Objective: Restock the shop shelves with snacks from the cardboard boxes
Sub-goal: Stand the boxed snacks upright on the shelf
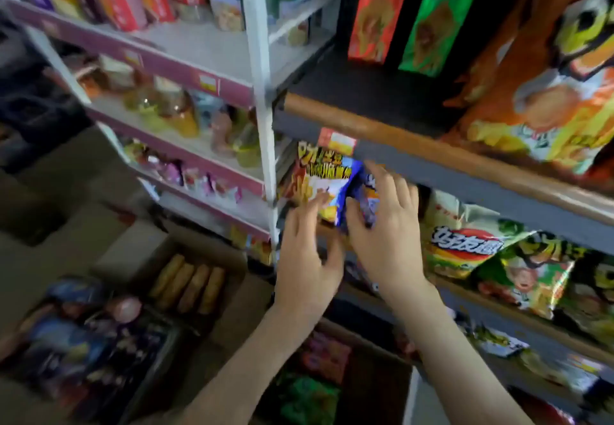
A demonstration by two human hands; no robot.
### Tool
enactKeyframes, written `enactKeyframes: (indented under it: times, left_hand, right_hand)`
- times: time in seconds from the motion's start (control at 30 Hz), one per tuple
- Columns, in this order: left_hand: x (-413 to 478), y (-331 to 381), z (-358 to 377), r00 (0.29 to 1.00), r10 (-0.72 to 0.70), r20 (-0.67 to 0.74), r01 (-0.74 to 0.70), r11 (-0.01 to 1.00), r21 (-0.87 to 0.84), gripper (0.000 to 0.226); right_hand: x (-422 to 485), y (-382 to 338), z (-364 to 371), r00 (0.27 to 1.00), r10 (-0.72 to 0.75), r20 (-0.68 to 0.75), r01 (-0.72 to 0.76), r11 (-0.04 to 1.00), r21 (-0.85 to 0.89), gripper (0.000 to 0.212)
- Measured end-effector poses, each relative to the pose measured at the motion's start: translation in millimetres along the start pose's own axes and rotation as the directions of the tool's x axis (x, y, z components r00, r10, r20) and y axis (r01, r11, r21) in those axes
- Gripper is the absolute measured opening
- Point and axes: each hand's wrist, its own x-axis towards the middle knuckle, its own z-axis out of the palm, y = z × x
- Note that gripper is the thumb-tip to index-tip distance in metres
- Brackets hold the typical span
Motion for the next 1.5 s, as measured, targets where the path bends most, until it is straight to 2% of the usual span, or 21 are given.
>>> enactKeyframes:
  times: [0.03, 0.07, 0.13, 0.2, 0.23, 0.3, 0.33, 0.4, 0.5, 0.57, 0.63, 0.67, 0.77, 0.8, 0.9, 1.0, 1.1, 1.2, 1.27, 1.37, 1.5]
  left_hand:
    - [-25.6, -18.5, 4.9, 0.986, -0.169, 0.002, 0.169, 0.986, 0.001, 0.045]
    - [-48.5, -38.5, 9.2, 0.935, -0.356, 0.003, 0.356, 0.934, -0.013, 0.049]
    - [-92.7, -81.5, 18.3, 0.719, -0.695, 0.007, 0.695, 0.718, -0.042, 0.056]
    - [-134.9, -119.1, 28.7, 0.475, -0.880, 0.004, 0.880, 0.475, -0.007, 0.062]
    - [-154.3, -137.0, 34.8, 0.385, -0.923, -0.002, 0.923, 0.385, 0.009, 0.064]
    - [-189.5, -171.9, 47.8, 0.257, -0.966, -0.024, 0.966, 0.256, 0.035, 0.069]
    - [-208.3, -191.1, 55.4, 0.219, -0.975, -0.035, 0.975, 0.218, 0.044, 0.070]
    - [-253.0, -238.6, 76.9, 0.173, -0.984, -0.051, 0.984, 0.170, 0.057, 0.075]
    - [-314.1, -306.8, 118.8, 0.091, -0.995, -0.043, 0.985, 0.084, 0.149, 0.084]
    - [-336.6, -340.0, 148.6, 0.036, -0.998, -0.050, 0.988, 0.028, 0.154, 0.084]
    - [-351.2, -374.5, 181.3, 0.033, -0.998, -0.055, 0.992, 0.026, 0.123, 0.082]
    - [-360.4, -395.6, 197.4, 0.004, -0.998, -0.060, 0.994, -0.003, 0.109, 0.083]
    - [-392.2, -457.4, 236.4, -0.165, -0.981, -0.101, 0.984, -0.171, 0.047, 0.088]
    - [-403.0, -473.7, 245.6, -0.185, -0.977, -0.109, 0.982, -0.188, 0.025, 0.090]
    - [-432.1, -511.2, 267.8, -0.135, -0.981, -0.140, 0.990, -0.140, 0.032, 0.084]
    - [-444.2, -535.1, 285.0, -0.157, -0.976, -0.154, 0.982, -0.171, 0.085, 0.081]
    - [-438.2, -547.5, 293.2, -0.191, -0.969, -0.155, 0.972, -0.208, 0.106, 0.069]
    - [-438.9, -558.1, 297.5, -0.186, -0.961, -0.204, 0.973, -0.210, 0.100, 0.066]
    - [-439.3, -560.1, 302.3, -0.200, -0.959, -0.201, 0.972, -0.220, 0.083, 0.068]
    - [-438.6, -563.1, 310.4, -0.251, -0.955, -0.157, 0.958, -0.269, 0.102, 0.079]
    - [-438.8, -566.6, 319.9, -0.266, -0.946, -0.183, 0.923, -0.305, 0.234, 0.102]
  right_hand:
    - [-22.9, 8.4, 8.6, 0.998, -0.012, 0.054, 0.011, 1.000, 0.025, 0.047]
    - [-44.0, 17.4, 17.7, 0.994, -0.012, 0.111, 0.007, 0.999, 0.046, 0.047]
    - [-86.4, 40.1, 40.7, 0.966, 0.004, 0.258, -0.019, 0.998, 0.055, 0.047]
    - [-128.2, 67.4, 66.0, 0.906, 0.046, 0.420, -0.070, 0.997, 0.041, 0.048]
    - [-147.9, 82.8, 79.3, 0.857, 0.089, 0.507, -0.115, 0.993, 0.020, 0.049]
    - [-181.9, 111.6, 105.2, 0.727, 0.182, 0.662, -0.198, 0.979, -0.052, 0.054]
    - [-200.1, 128.1, 120.0, 0.669, 0.221, 0.710, -0.204, 0.973, -0.111, 0.057]
    - [-239.4, 162.7, 152.7, 0.569, 0.306, 0.763, -0.135, 0.950, -0.281, 0.060]
    - [-300.6, 216.8, 205.7, 0.487, 0.407, 0.773, -0.036, 0.893, -0.448, 0.064]
    - [-344.7, 254.4, 241.2, 0.429, 0.421, 0.799, 0.016, 0.881, -0.473, 0.065]
    - [-383.8, 289.5, 275.9, 0.382, 0.406, 0.830, 0.084, 0.879, -0.468, 0.068]
    - [-403.6, 307.5, 293.3, 0.357, 0.390, 0.849, 0.116, 0.883, -0.455, 0.070]
    - [-459.4, 346.3, 343.1, 0.226, 0.348, 0.910, 0.197, 0.898, -0.392, 0.074]
    - [-477.1, 355.4, 358.6, 0.184, 0.303, 0.935, 0.255, 0.904, -0.343, 0.078]
    - [-526.0, 373.8, 396.9, 0.072, 0.108, 0.991, 0.457, 0.880, -0.129, 0.087]
    - [-555.8, 387.8, 427.2, -0.072, 0.125, 0.989, 0.468, 0.881, -0.077, 0.081]
    - [-571.9, 396.9, 441.2, -0.051, 0.140, 0.989, 0.422, 0.900, -0.106, 0.079]
    - [-571.0, 403.7, 437.2, -0.073, 0.159, 0.984, 0.359, 0.925, -0.123, 0.092]
    - [-564.5, 411.9, 429.7, -0.046, 0.170, 0.984, 0.335, 0.931, -0.145, 0.097]
    - [-552.2, 429.6, 417.5, 0.066, 0.204, 0.977, 0.324, 0.921, -0.214, 0.095]
    - [-537.0, 445.6, 402.9, 0.080, 0.228, 0.970, 0.419, 0.876, -0.240, 0.102]
